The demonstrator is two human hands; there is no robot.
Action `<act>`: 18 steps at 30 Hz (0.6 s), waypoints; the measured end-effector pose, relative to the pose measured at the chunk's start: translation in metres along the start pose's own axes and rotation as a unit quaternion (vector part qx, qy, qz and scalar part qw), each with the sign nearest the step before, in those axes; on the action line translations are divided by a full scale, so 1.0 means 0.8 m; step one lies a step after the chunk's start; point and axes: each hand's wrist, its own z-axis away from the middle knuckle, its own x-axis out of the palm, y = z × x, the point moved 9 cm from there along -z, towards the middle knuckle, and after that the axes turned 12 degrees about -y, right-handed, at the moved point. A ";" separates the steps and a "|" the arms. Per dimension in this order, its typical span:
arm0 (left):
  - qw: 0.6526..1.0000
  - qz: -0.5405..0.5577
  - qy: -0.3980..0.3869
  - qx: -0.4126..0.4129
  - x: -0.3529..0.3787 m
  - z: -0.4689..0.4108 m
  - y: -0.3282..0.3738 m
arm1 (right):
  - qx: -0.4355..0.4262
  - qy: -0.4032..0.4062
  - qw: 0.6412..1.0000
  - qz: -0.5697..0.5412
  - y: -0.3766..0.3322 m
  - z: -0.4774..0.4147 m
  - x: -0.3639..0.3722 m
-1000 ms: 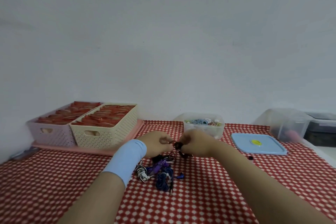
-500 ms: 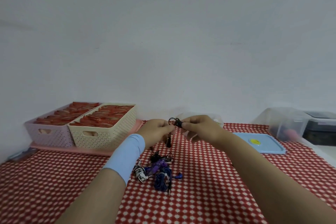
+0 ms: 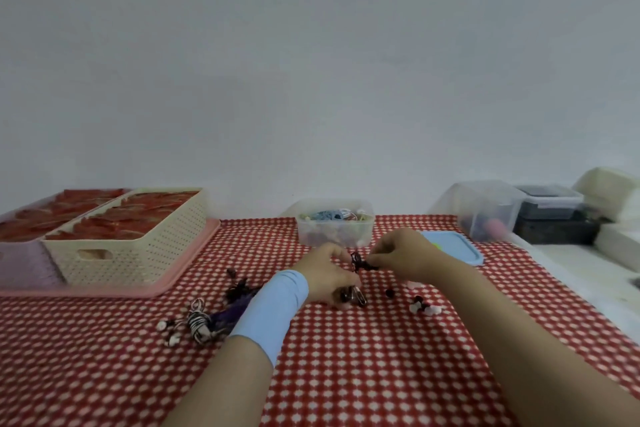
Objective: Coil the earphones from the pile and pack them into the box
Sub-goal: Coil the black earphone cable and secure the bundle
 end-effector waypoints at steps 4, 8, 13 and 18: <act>0.985 -0.161 0.062 0.001 -0.015 0.002 0.009 | -0.003 0.007 1.000 0.000 0.006 0.011 -0.005; 0.952 -0.274 0.121 0.067 -0.024 0.016 0.036 | 0.004 -0.016 1.000 0.014 0.010 0.024 -0.002; 0.945 -0.308 0.039 0.100 0.016 0.013 0.031 | 0.034 -0.096 0.992 0.073 0.014 0.033 0.025; 0.938 -0.334 0.022 0.091 0.020 0.008 0.020 | 0.035 -0.074 0.995 0.049 0.019 0.032 0.023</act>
